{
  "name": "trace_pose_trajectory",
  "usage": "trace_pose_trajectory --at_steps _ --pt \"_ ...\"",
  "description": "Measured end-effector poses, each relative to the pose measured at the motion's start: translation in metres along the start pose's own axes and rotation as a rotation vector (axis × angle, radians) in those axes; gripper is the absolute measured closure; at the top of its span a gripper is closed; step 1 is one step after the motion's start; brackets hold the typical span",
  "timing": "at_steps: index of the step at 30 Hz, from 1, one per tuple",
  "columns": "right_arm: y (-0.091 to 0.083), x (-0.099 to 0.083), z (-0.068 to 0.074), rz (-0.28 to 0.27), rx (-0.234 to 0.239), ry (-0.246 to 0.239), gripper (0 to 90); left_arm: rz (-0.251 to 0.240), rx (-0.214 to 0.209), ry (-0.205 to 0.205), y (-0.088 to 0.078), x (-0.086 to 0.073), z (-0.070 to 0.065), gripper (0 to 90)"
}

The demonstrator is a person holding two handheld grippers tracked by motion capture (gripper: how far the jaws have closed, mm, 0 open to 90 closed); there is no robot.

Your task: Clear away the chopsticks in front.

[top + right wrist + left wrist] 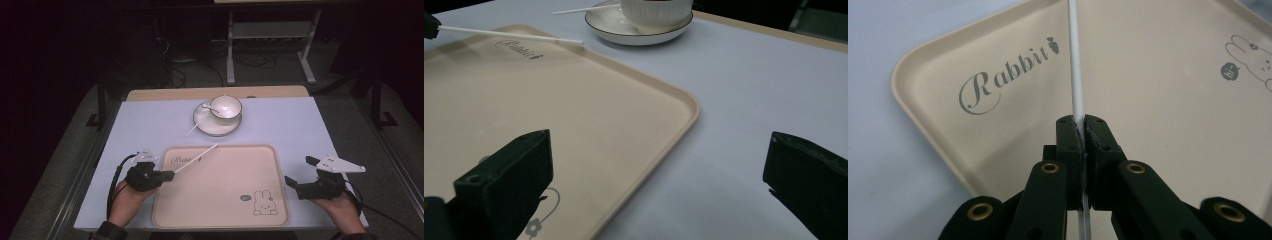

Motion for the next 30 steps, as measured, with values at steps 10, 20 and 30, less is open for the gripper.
trace_pose_trajectory --at_steps 10,20,30 --pt "0.0 0.0 0.001 0.002 0.0 -0.003 0.0 0.051 0.012 0.023 0.014 -0.007 0.0 85.7" --pt "0.0 0.001 0.001 0.001 0.0 -0.005 0.0 0.119 0.037 0.032 0.026 -0.016 0.005 84.2" --pt "0.0 0.001 0.002 0.001 0.002 -0.009 0.0 0.103 0.042 0.028 0.026 -0.015 0.008 69.0"
Point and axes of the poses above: each handheld gripper's, and its own axes: y roughly forward along the jaws, x roughly out of its top, z roughly to its left, the point moved 7 cm from there along y, roughly forward along the jaws, and after that the axes turned 9 degrees about -y, right-handed, at the moved point
